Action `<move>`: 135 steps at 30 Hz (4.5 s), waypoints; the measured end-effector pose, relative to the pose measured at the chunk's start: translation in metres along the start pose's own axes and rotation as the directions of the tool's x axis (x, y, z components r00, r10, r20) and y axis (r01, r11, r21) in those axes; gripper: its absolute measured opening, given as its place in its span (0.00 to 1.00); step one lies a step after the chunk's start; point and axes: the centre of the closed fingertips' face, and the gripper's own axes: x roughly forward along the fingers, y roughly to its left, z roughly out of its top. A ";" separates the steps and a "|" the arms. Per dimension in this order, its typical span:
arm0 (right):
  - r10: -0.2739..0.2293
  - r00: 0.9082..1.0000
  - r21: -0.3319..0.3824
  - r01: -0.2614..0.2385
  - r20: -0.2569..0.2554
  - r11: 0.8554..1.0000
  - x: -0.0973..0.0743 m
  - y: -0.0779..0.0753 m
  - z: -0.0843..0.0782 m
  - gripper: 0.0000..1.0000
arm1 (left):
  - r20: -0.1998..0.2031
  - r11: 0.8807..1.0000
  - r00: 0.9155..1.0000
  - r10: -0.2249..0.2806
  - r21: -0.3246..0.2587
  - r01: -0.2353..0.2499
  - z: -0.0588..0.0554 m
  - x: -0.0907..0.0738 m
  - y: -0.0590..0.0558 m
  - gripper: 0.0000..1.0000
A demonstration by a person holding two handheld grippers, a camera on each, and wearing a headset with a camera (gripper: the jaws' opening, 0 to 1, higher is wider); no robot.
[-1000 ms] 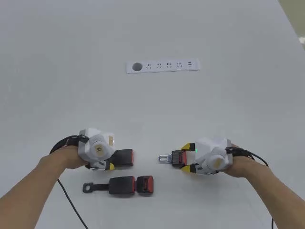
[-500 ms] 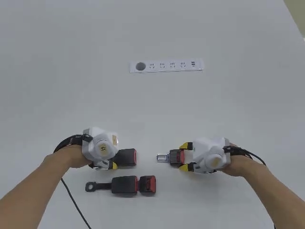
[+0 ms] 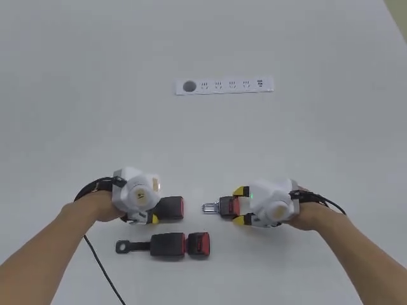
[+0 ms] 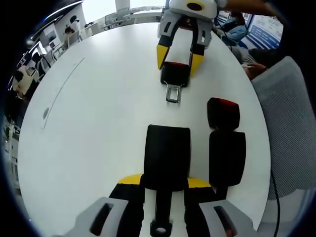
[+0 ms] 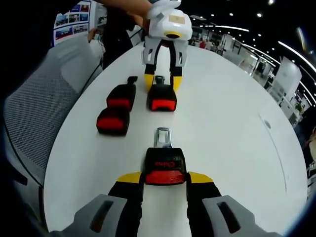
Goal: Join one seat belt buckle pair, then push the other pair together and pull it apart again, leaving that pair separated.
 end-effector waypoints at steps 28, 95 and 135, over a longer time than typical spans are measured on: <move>0.022 0.999 -0.023 -0.021 0.031 1.000 0.026 -0.002 0.024 0.31 | -0.021 1.000 1.000 0.002 0.008 -0.002 0.003 0.000 -0.003 0.31; 0.018 0.999 0.033 -0.019 0.037 0.999 0.059 0.001 0.048 0.28 | 0.043 1.000 0.999 0.010 0.018 -0.011 0.002 0.003 -0.002 0.30; 0.009 1.000 0.061 -0.010 0.012 0.998 0.063 0.000 0.051 0.29 | 0.006 1.000 1.000 0.002 0.028 -0.002 0.005 0.000 -0.005 0.30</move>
